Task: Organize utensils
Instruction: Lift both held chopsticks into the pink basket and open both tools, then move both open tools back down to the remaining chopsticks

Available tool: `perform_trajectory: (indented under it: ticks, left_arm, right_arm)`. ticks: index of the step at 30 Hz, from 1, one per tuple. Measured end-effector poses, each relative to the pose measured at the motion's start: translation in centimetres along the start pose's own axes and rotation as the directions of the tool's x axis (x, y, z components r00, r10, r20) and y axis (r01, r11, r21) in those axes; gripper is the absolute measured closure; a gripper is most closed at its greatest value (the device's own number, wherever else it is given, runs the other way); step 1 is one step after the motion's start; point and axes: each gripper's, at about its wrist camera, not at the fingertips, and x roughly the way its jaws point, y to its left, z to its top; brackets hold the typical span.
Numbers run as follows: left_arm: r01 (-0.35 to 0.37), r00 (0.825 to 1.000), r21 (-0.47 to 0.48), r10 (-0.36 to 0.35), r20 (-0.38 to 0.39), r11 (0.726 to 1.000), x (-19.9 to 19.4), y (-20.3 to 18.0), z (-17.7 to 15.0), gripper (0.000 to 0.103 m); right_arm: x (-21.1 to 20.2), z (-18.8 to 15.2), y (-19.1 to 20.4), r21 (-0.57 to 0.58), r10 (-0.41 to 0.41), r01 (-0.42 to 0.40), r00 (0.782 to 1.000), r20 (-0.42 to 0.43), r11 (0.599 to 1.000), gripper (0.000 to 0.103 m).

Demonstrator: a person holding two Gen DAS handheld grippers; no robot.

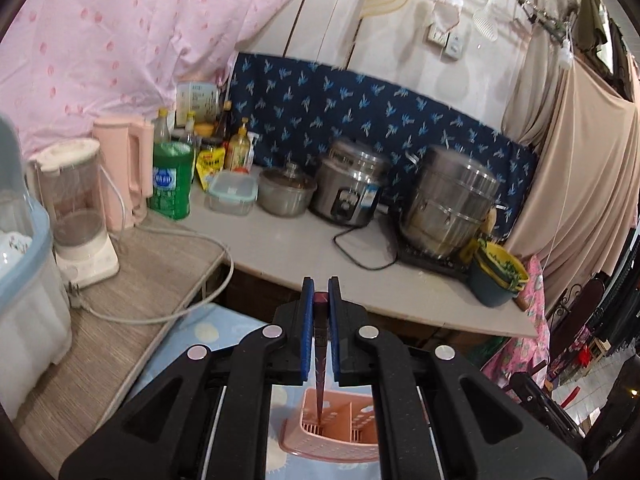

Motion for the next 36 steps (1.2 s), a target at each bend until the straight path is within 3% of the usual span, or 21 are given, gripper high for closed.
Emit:
perform_trajectory:
  ticks: [10, 13, 15, 17, 26, 36]
  left_arm:
    - [-0.019, 0.996, 0.021, 0.021, -0.084, 1.0, 2.0, 0.8, -3.0, 0.094]
    - [-0.031, 0.996, 0.035, 0.034, -0.082, 0.999, 1.4, 0.8, -3.5, 0.078]
    - [-0.039, 0.996, 0.038, 0.042, -0.074, 0.998, 0.7, 0.8, -3.6, 0.055]
    - [-0.043, 0.997, 0.037, 0.045, -0.063, 0.998, -0.2, 0.8, -3.8, 0.049]
    - [-0.044, 0.994, 0.085, 0.052, -0.095, 0.995, -4.7, 1.1, -7.2, 0.044]
    - [-0.052, 0.978, 0.14, 0.079, -0.194, 0.989, -9.4, 2.7, -15.3, 0.041]
  right_arm:
    - [1.4, -2.2, -1.1, -0.002, -0.031, 0.031, 0.998, -0.047, 1.0, 0.089]
    - [0.3, -2.4, -1.3, 0.004, -0.036, 0.036, 0.999, -0.033, 0.999, 0.083]
    - [-0.7, -2.5, -1.4, 0.006, -0.04, 0.04, 0.999, -0.016, 0.999, 0.078]
    - [-1.9, -2.7, -1.5, 0.01, -0.04, 0.04, 0.999, -0.001, 0.999, 0.076]
    - [-7.7, -5.6, -2.4, 0.027, -0.051, 0.051, 0.999, -0.001, 0.998, 0.069]
    - [-13.7, -13.4, -2.5, -0.016, -0.045, 0.044, 0.996, -0.076, 0.999, 0.069]
